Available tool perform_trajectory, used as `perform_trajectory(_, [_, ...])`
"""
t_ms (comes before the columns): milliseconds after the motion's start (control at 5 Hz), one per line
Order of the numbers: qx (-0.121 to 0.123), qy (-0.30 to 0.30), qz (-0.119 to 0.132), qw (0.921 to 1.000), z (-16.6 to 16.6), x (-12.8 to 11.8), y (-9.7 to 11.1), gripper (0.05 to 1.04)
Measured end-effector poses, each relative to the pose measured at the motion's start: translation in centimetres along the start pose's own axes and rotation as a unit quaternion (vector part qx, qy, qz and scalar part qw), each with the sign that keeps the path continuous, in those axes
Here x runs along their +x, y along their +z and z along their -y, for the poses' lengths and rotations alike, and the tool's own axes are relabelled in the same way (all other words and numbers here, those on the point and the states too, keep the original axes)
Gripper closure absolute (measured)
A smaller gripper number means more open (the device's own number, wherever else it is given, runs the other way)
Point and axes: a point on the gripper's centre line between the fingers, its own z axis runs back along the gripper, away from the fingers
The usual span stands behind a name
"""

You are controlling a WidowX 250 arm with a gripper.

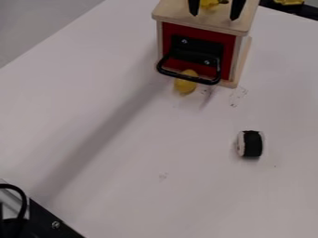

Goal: Open the drawer

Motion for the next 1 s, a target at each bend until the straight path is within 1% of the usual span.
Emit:
perform_trajectory(200, [0.004,-0.001,-0.015,0.9999,0.04,-0.31,-1.26,0.085])
perform_trajectory(800, [0.003,-0.001,-0.014,0.9999,0.06,-0.3,-1.19,0.085])
perform_trajectory(1000, [0.003,0.0,-0.02,0.9998,0.11,-0.51,-1.08,0.085])
